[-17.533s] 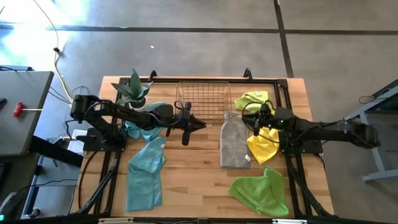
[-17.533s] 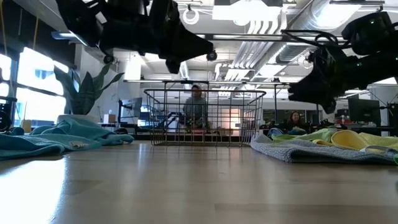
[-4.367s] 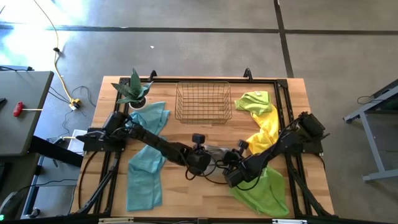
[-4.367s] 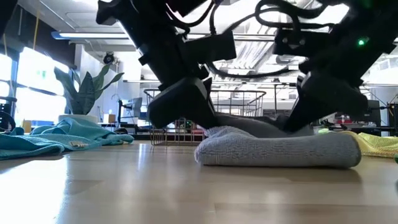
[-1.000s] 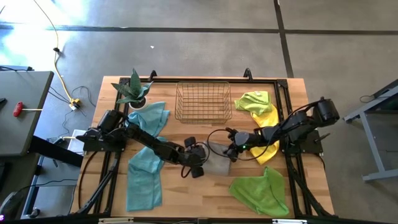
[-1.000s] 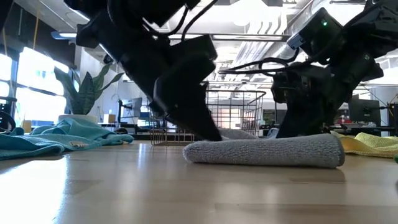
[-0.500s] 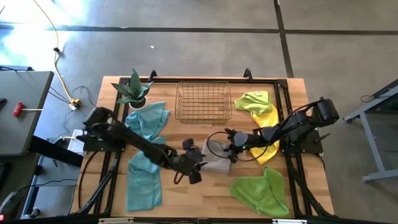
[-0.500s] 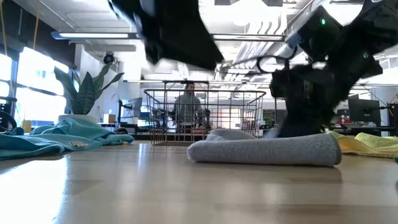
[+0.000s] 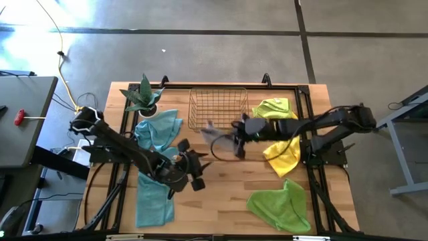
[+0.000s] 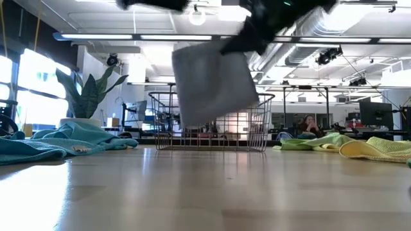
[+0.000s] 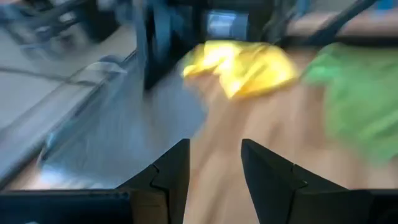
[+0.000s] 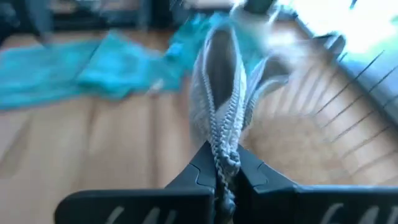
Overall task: Fold microfiber towels
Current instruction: Put the gray microfiber towel into the wire basket
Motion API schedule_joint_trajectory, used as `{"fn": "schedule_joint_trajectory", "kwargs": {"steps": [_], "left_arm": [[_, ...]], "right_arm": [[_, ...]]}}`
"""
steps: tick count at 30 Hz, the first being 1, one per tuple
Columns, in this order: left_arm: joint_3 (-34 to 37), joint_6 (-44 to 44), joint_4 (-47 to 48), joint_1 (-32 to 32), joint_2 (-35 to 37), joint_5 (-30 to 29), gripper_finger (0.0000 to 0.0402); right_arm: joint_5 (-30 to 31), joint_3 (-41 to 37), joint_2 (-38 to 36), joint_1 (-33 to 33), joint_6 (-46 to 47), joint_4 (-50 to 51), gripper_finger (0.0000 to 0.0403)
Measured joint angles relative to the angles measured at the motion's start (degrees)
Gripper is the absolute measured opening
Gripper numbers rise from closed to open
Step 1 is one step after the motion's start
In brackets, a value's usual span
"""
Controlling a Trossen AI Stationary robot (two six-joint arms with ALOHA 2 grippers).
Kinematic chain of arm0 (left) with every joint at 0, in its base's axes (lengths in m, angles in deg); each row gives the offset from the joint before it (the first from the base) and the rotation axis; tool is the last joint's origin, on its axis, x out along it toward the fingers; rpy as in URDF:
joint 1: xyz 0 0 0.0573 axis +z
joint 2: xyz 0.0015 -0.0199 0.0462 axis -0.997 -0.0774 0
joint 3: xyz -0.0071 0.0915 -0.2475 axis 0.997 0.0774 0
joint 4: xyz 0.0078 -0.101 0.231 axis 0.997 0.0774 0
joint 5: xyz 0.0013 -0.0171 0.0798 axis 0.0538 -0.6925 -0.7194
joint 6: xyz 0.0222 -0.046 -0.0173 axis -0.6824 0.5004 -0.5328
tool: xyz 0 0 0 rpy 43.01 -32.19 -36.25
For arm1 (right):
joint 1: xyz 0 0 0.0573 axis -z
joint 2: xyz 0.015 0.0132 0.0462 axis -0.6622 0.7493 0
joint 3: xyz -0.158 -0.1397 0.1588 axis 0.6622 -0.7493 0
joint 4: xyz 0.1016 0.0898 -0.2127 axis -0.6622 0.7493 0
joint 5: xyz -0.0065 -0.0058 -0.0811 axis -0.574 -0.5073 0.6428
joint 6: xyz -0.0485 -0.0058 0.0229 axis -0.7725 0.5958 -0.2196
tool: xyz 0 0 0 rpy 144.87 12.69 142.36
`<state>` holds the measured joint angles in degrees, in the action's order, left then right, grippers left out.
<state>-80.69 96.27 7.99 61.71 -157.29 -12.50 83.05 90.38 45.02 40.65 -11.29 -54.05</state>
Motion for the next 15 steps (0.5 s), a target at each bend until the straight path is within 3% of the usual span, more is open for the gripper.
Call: {"fn": "schedule_joint_trajectory", "kwargs": {"steps": [6, 15], "left_arm": [[-0.1, -1.98, 2.38, -0.67, 2.62, -3.72, 0.0133], [0.0, -0.77, 8.61, -0.68, 4.73, -5.44, 0.0133]], "right_arm": [[1.17, 9.94, 2.84, 8.49, -6.5, 11.66, 0.0], [0.08, 11.6, 7.83, 19.6, -6.24, 8.28, 0.0]]}}
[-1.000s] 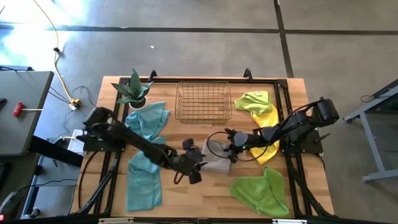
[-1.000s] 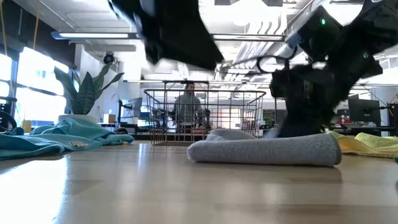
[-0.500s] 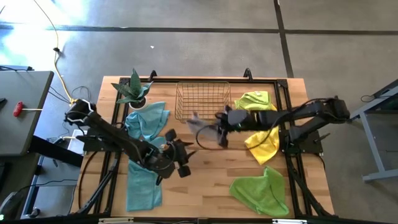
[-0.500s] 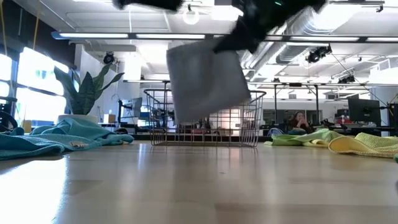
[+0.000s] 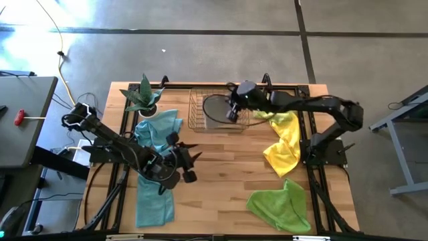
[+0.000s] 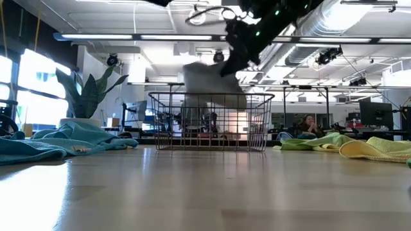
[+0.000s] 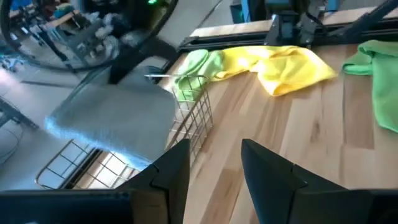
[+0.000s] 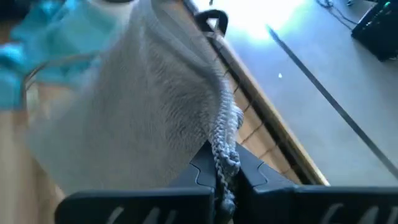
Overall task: Fold microfiber towels
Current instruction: Put the gray microfiber towel into the wire basket
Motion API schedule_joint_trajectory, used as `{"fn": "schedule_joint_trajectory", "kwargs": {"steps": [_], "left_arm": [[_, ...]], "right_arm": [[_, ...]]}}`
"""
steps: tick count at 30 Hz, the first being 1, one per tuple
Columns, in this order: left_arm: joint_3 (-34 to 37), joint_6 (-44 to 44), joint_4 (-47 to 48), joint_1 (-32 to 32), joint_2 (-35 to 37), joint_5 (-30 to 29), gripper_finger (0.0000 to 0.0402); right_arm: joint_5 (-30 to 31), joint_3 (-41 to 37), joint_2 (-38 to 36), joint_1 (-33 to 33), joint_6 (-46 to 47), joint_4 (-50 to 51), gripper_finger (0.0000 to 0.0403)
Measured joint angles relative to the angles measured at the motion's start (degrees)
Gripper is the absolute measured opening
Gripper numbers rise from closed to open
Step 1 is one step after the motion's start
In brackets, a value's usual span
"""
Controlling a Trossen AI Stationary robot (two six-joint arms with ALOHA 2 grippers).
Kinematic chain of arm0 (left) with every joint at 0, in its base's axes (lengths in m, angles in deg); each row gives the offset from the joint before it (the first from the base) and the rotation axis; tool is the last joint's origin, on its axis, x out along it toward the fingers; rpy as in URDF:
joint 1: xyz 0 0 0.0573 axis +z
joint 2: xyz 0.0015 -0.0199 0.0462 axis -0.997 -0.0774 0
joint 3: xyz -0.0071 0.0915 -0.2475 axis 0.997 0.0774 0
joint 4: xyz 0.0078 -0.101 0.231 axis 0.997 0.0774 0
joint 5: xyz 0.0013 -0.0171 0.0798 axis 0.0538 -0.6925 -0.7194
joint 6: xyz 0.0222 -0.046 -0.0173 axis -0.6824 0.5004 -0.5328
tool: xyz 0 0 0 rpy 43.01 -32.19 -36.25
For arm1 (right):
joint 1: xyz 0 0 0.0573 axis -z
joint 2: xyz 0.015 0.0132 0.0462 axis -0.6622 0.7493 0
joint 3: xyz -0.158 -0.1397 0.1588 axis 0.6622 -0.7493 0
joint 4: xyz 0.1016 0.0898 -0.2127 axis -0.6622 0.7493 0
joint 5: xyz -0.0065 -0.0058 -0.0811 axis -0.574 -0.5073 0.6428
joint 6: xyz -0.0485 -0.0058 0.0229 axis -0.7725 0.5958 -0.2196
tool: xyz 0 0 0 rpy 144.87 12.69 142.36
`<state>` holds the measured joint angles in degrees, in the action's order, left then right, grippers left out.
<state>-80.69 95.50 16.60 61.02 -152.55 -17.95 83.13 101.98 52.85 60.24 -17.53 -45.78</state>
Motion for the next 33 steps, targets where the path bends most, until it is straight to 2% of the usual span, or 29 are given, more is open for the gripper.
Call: {"fn": "schedule_joint_trajectory", "kwargs": {"steps": [4, 10, 15, 24, 28, 33], "left_arm": [[0.04, 0.46, 1.44, 0.11, -0.17, 0.53, 0.0133], [0.13, 1.67, 3.61, 0.17, -0.22, 0.32, 0.0133], [0.11, 2.23, 4.69, 0.2, -0.22, -0.76, 0.0133], [0.12, 2.36, 5.64, 0.59, -0.26, -1.59, 0.0133], [0.11, 2.73, 6.56, 0.61, -0.26, -1.78, 0.0133], [0.11, 3.12, 7.22, 0.61, -0.26, -1.89, 0.0133]], "right_arm": [[-4.99, 0.01, 4.64, 2.97, 0.42, -2.2, 0.0], [-7.33, -0.03, 10.08, 5.02, 0.43, -3.69, 0.0], [-9.28, -0.02, 9.21, 4.15, 0.43, -4.17, 0.0], [-20.76, 3.01, 5.21, 0.4, 3.96, -2.38, 0.0], [-20.29, 3.59, 6.05, 0.27, 3.22, -1.46, 0.0], [-19.04, 3.48, 11.45, 2.86, 4.03, 2.0, 0.0]]}}
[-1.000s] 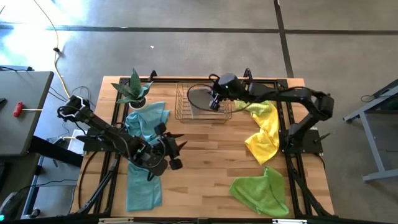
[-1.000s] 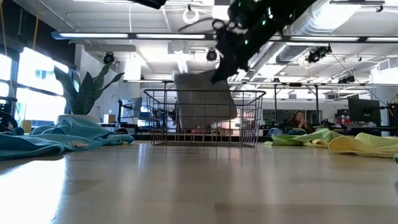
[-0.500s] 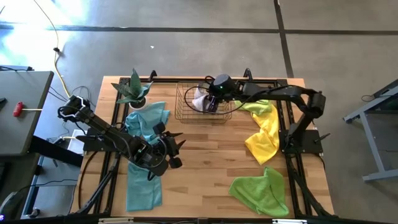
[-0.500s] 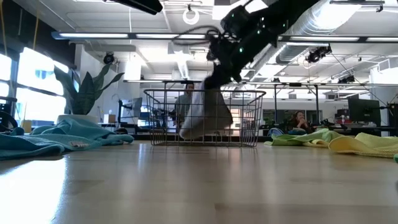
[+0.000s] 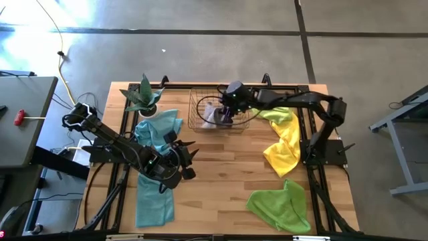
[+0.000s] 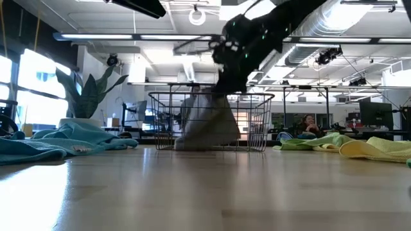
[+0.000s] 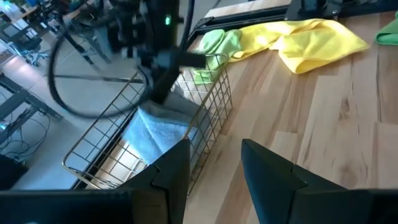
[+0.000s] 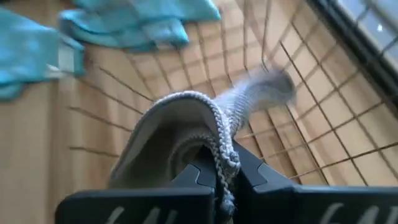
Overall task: Fold microfiber towels
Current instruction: Put the gray microfiber towel into the wire basket
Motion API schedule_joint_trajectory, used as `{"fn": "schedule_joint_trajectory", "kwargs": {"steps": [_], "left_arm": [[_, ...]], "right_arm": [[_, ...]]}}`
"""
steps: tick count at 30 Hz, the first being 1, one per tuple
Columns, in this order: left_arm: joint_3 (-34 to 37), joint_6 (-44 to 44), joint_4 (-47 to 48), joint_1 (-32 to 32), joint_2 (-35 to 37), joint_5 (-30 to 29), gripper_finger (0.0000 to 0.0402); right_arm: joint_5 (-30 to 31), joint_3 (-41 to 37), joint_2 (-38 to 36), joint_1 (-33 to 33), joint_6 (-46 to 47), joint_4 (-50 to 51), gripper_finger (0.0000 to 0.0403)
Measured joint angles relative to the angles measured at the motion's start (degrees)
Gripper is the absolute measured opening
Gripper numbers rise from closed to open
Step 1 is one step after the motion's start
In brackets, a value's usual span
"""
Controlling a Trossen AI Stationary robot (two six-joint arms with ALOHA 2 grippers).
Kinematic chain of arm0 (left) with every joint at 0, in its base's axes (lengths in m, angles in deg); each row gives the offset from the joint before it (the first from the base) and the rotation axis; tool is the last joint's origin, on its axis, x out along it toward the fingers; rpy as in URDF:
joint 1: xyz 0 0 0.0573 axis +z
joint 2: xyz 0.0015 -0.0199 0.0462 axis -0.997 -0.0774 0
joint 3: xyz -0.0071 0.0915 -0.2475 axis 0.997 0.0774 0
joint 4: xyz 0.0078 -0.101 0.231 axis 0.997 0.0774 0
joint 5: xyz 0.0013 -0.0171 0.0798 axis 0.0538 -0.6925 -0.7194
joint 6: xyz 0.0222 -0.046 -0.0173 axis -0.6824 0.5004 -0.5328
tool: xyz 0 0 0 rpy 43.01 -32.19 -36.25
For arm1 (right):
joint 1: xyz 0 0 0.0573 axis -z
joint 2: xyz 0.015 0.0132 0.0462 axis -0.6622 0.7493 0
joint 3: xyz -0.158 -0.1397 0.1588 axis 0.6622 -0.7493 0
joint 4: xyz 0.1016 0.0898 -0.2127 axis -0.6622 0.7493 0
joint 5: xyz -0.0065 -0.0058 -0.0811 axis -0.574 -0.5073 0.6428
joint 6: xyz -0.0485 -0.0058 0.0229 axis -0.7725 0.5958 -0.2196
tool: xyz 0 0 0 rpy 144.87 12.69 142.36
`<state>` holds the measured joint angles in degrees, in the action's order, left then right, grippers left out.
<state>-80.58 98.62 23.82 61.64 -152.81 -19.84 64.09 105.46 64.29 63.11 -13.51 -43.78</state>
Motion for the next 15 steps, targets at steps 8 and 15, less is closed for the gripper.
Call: {"fn": "schedule_joint_trajectory", "kwargs": {"steps": [8, 15], "left_arm": [[0.0, 0.04, 0.85, 0.65, 0.0, -0.04, 0.0133], [0.0, 0.04, 0.85, 0.72, 0.0, -0.05, 0.0133]], "right_arm": [[1.56, 0.0, 5.72, 3.2, -1.49, -0.35, 0.0], [4.72, 0.0, 6.24, 4.21, -4.64, -0.18, 0.0022]]}}
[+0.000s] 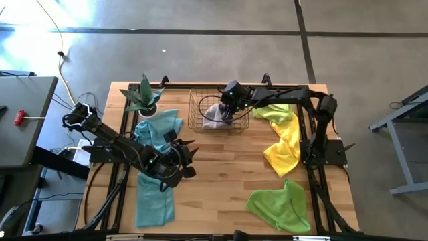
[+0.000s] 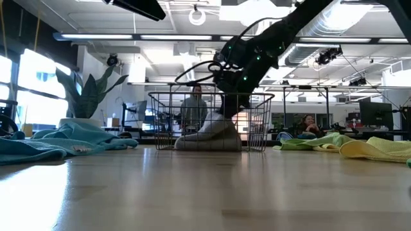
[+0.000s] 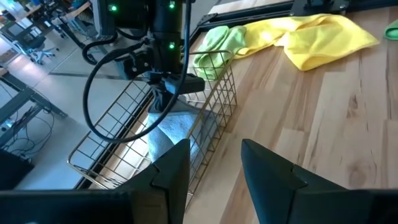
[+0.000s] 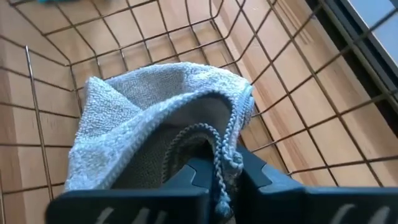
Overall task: Fold microfiber towels
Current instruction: Put the gray microfiber towel into the wire basket
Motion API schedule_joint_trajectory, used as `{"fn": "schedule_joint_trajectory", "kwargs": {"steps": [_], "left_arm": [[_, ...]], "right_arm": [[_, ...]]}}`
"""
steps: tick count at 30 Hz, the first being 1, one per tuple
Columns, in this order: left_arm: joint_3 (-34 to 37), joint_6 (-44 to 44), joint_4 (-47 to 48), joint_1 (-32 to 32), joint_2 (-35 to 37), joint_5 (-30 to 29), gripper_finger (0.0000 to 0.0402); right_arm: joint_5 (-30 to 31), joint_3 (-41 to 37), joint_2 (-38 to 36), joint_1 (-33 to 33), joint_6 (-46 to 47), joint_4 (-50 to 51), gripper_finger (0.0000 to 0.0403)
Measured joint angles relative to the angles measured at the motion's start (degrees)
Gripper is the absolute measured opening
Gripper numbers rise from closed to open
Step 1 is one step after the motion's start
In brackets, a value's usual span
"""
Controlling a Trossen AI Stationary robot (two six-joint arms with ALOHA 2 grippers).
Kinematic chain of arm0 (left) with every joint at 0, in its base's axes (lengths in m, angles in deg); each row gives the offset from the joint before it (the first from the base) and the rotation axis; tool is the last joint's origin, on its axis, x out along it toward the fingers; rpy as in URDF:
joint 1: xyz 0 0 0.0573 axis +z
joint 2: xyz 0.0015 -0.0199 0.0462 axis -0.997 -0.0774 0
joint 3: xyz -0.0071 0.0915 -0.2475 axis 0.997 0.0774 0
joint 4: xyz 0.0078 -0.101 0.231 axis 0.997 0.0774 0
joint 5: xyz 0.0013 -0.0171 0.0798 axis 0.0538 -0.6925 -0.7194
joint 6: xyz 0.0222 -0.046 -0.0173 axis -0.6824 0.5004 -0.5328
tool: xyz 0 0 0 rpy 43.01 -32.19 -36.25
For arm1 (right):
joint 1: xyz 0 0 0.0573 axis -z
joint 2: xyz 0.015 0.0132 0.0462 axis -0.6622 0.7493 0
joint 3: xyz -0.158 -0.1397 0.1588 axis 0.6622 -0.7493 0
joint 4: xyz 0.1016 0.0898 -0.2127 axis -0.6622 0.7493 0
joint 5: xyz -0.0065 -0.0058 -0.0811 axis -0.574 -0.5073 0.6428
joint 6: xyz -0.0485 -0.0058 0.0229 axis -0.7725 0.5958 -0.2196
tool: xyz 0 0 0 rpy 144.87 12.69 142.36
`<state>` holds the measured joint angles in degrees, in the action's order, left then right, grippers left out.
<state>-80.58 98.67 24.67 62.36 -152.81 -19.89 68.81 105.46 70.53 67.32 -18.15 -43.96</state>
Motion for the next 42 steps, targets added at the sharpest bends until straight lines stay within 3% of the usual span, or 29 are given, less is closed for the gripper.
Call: {"fn": "schedule_joint_trajectory", "kwargs": {"steps": [10, 17, 27, 36, 42], "left_arm": [[0.0, -0.34, -0.02, 0.0, 0.0, 0.0, 0.0133], [0.0, -0.46, 0.0, 0.0, 0.0, 0.01, 0.0133], [0.0, -0.39, 1.51, -0.02, 0.0, 0.91, 0.0133], [0.0, 0.0, 2.14, -0.18, 0.0, 0.93, 0.0133], [0.0, 0.0, 2.64, -0.2, 0.0, 2.64, 0.0133]], "right_arm": [[2.79, 0.62, -0.56, -0.13, -3.32, 1.51, 0.0126], [10.99, 7.75, -2.41, -0.12, -8.42, 12.99, 0.0141], [2.5, 10.49, -2.62, 0.11, -18.88, 25.19, 0.0141], [-9.09, 10.49, -1.81, 2.92, -30.28, 26.12, 0.0126], [-8.45, 10.45, 0.6, 2.77, -40.06, 25.59, 0.0117]]}}
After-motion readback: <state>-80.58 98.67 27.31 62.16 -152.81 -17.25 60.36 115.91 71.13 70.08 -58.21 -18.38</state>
